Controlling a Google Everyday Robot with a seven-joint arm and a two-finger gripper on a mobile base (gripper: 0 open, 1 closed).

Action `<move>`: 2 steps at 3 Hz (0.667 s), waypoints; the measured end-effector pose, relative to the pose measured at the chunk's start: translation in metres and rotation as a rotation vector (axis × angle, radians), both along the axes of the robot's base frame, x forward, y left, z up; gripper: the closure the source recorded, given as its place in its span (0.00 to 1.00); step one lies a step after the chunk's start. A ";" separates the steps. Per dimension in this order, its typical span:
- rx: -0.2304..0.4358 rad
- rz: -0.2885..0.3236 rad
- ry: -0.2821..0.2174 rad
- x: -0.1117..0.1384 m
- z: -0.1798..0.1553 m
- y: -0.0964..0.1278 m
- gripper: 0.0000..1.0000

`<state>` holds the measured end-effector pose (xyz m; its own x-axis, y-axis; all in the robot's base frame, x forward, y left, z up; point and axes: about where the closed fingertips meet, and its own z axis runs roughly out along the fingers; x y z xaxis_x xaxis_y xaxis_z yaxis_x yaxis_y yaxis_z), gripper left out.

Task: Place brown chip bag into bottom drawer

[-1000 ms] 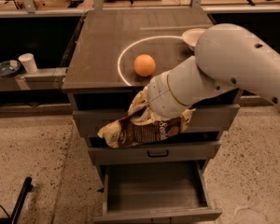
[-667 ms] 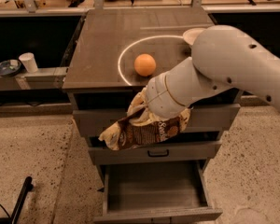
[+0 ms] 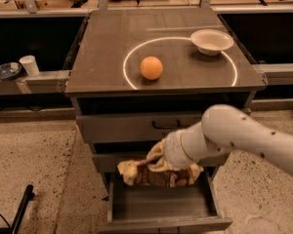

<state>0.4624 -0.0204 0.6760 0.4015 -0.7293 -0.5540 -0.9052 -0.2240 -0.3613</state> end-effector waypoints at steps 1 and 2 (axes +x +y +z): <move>0.043 -0.060 0.070 -0.022 -0.104 -0.012 1.00; 0.089 -0.060 0.082 -0.028 -0.182 -0.016 1.00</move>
Offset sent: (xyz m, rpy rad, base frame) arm -0.0355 -0.0235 -0.2771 0.1489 0.0995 -0.0611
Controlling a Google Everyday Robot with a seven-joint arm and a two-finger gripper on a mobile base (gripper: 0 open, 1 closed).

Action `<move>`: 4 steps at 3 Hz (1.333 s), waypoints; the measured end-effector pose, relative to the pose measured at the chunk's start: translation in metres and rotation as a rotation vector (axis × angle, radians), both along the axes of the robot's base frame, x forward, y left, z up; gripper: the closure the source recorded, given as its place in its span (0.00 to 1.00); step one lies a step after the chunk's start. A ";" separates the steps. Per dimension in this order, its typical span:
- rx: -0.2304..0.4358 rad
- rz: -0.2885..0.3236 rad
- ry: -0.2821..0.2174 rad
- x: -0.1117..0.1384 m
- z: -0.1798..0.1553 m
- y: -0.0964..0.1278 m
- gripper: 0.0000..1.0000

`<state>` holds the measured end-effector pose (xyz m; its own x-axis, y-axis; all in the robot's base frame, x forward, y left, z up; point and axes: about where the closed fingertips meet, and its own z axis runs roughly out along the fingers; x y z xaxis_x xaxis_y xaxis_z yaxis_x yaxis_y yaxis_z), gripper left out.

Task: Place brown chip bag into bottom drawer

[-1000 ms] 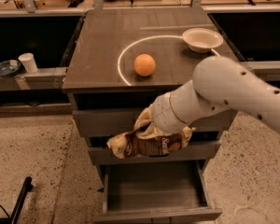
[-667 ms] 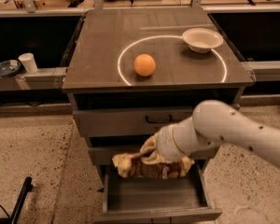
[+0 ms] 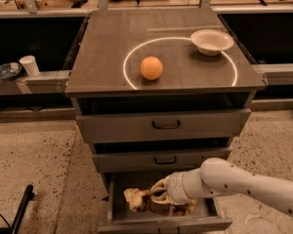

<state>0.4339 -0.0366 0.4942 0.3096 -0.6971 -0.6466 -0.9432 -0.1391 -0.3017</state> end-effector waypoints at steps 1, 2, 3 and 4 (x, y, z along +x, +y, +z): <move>0.033 0.006 -0.004 0.006 -0.053 -0.001 1.00; 0.053 0.045 -0.025 0.026 -0.086 0.002 1.00; 0.077 0.064 -0.025 0.048 -0.116 0.000 1.00; 0.091 0.075 -0.028 0.061 -0.139 -0.004 1.00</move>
Offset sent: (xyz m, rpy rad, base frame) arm 0.0614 0.0010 -0.1213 0.0761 -0.0640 0.0884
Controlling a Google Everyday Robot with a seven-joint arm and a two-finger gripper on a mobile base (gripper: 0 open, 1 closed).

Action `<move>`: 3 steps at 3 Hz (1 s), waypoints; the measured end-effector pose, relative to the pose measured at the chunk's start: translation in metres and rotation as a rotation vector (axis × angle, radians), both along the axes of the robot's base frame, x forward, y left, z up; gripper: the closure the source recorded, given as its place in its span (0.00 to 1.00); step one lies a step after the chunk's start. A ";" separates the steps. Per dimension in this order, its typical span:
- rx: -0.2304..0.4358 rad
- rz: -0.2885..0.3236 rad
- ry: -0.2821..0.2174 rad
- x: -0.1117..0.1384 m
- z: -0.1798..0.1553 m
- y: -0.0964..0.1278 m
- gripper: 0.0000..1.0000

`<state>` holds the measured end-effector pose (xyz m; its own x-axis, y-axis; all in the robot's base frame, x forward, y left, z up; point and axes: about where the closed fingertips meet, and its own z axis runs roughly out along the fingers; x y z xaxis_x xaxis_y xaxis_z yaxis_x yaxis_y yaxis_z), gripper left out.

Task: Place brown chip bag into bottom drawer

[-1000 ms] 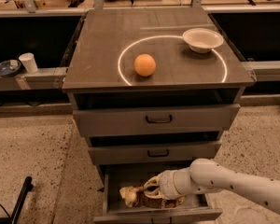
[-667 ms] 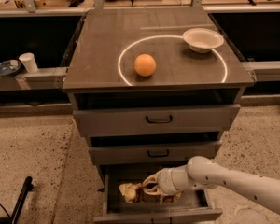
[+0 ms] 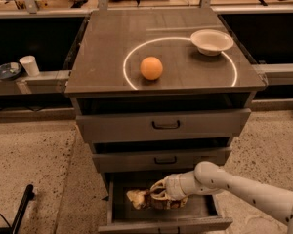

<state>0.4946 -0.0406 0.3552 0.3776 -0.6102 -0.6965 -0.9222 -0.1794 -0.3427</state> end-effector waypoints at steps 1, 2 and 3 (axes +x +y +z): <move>0.008 -0.002 0.009 0.004 -0.020 -0.001 1.00; 0.008 -0.005 0.030 0.000 -0.039 0.001 1.00; -0.005 -0.018 0.058 -0.004 -0.054 0.002 1.00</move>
Offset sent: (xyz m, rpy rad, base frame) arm -0.0043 0.0016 -0.0625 0.0032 0.0569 -0.0148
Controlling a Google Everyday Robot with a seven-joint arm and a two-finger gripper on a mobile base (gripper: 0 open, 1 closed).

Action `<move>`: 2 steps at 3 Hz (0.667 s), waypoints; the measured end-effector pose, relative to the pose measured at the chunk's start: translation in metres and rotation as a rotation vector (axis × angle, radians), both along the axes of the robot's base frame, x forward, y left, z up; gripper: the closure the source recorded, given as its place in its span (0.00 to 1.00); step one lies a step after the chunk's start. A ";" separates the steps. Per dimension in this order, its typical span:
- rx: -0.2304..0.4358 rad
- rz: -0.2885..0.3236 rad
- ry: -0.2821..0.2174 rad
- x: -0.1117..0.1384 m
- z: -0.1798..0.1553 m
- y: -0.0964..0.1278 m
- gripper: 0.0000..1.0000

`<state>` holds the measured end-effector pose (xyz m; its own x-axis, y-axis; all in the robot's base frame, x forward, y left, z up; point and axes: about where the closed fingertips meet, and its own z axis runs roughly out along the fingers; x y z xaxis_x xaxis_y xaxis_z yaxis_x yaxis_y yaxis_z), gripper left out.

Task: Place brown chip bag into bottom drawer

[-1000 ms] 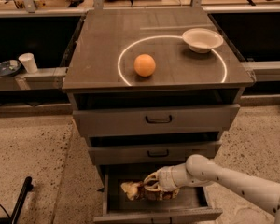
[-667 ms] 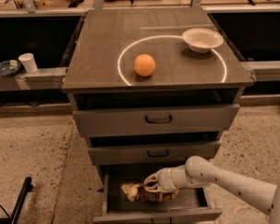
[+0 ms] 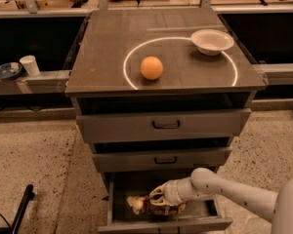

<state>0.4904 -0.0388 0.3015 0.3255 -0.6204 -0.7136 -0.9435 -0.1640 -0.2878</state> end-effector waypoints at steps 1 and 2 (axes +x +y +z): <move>0.001 -0.008 0.036 -0.003 -0.009 0.000 0.85; 0.032 -0.046 0.033 0.003 -0.007 -0.003 0.62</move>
Offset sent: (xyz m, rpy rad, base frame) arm 0.0151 -0.0139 0.0007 0.0783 0.0123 -0.1161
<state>0.4932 -0.0414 0.2945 0.2726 -0.6113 -0.7430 -0.9591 -0.1111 -0.2605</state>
